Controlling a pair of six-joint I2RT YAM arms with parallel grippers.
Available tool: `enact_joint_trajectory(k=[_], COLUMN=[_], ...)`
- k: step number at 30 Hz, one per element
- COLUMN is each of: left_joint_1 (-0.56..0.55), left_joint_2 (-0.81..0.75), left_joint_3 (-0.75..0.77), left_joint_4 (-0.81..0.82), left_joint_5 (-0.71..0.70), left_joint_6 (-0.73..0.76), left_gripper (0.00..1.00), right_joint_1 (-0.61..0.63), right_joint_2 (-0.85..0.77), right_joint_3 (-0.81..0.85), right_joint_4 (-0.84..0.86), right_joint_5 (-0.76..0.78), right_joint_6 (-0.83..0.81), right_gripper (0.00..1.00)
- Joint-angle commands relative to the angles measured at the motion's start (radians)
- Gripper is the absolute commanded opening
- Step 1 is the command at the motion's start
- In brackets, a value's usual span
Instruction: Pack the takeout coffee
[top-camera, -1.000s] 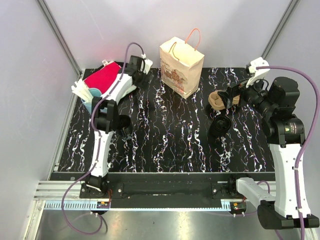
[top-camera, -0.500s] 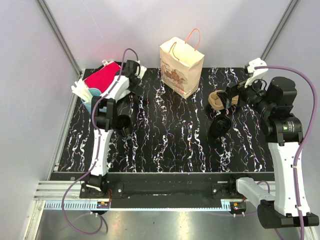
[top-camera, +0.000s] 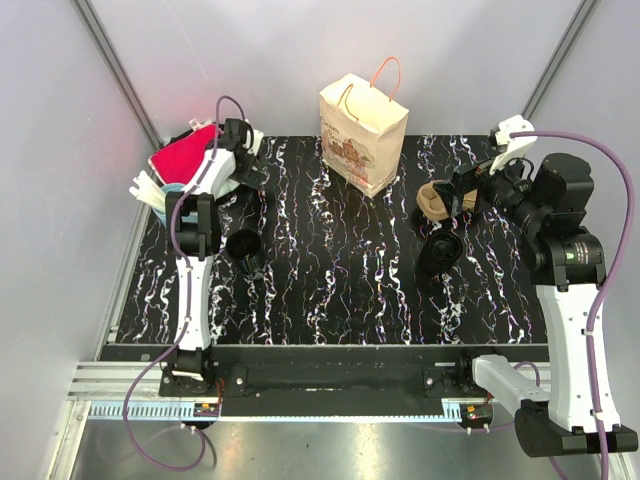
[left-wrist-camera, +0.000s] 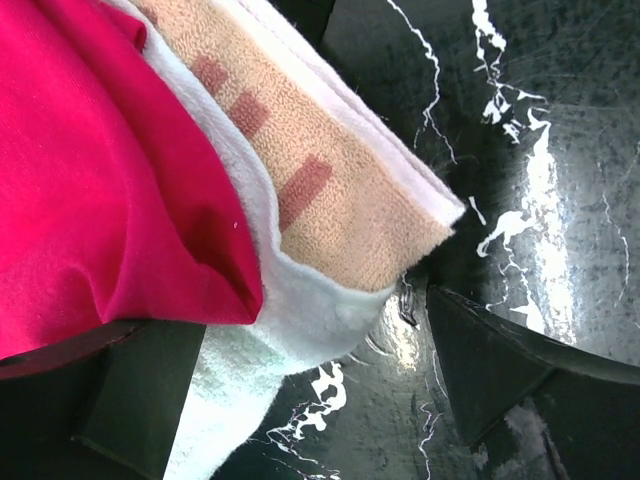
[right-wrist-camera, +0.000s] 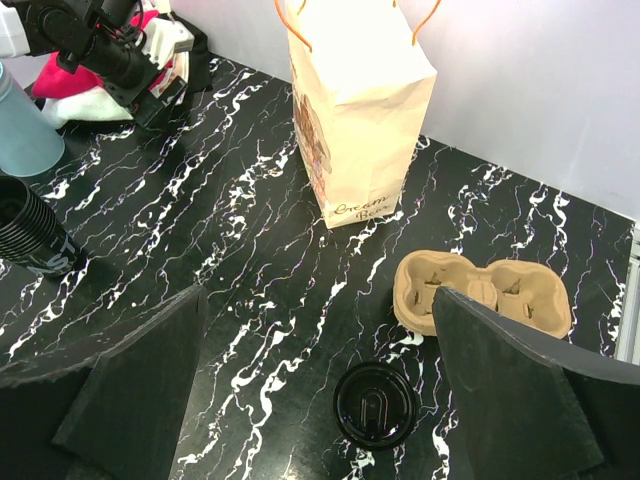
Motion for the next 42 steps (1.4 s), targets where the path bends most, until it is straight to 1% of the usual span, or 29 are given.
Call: enact_joint_trajectory(k=[1,4,6,8,10,16,19,21,25,26,31,32,33,34,35,36,39,40,42], left_joint_1=[0.001,-0.009,-0.013,-0.024,-0.051,-0.151,-0.188,-0.208,-0.236,-0.237,-0.234,-0.233,-0.23,-0.228,-0.224,-0.223,-0.223,-0.222,-0.222], left_joint_2=[-0.054,-0.08,-0.129,-0.175,-0.241,-0.368,-0.442,-0.52,-0.669,-0.73,-0.911,-0.978,-1.014,-1.051,-1.132,-1.172,-1.312,-1.338,-1.401], left_joint_3=[-0.026,-0.009,-0.021,-0.046,-0.046,0.005,-0.017,-0.052,-0.196,-0.222,-0.424,-0.458,-0.533,-0.575,-0.619,-0.711,-0.852,-0.879,-0.923], left_joint_4=[-0.022,-0.021,-0.012,0.002,0.016,0.016,-0.002,-0.01,-0.025,-0.032,-0.024,-0.009,0.0,0.017,0.049,0.068,0.155,0.174,0.198], left_joint_5=[0.039,0.044,0.101,0.189,0.211,0.172,0.188,0.211,0.231,0.231,0.164,0.159,0.155,0.148,0.148,0.151,0.075,0.013,-0.042], left_joint_6=[-0.001,-0.004,0.009,0.021,0.027,0.065,0.073,0.067,0.058,0.052,0.007,-0.001,-0.008,-0.019,-0.014,-0.005,0.024,0.035,0.039], left_gripper=[0.99,0.99,0.99,0.99,0.99,0.99,0.99,0.99,0.99,0.99,0.99,0.99,0.99,0.99,0.99,0.99,0.99,0.99,0.99], right_joint_1=[0.0,0.0,0.0,0.0,0.001,0.001,0.001,0.001,0.0,0.0,0.001,0.001,0.0,0.0,0.001,0.0,0.001,0.004,0.033], right_joint_2=[-0.016,-0.019,-0.02,-0.019,-0.002,0.038,0.053,0.067,0.084,0.09,0.119,0.124,0.13,0.139,0.145,0.153,0.191,0.222,0.256], right_joint_3=[0.0,-0.008,-0.011,-0.015,-0.014,0.005,0.017,0.028,0.04,0.042,0.052,0.055,0.057,0.058,0.064,0.068,0.113,0.132,0.199], right_joint_4=[0.037,0.04,0.04,0.043,0.048,0.052,0.051,0.045,0.042,0.043,0.046,0.045,0.045,0.045,0.045,0.042,0.017,0.003,-0.03], right_joint_5=[-0.014,-0.009,-0.009,-0.011,-0.015,-0.026,-0.023,-0.015,0.035,0.047,0.139,0.143,0.143,0.135,0.13,0.124,0.103,0.077,0.072], right_joint_6=[0.013,0.007,0.001,0.0,0.001,0.012,0.004,-0.003,-0.011,-0.011,-0.005,-0.004,-0.004,-0.004,-0.002,0.003,0.007,0.004,-0.011], right_gripper=[1.0,1.0,1.0,1.0,1.0,1.0,1.0,1.0,1.0,1.0,1.0,1.0,1.0,1.0,1.0,1.0,1.0,1.0,1.0])
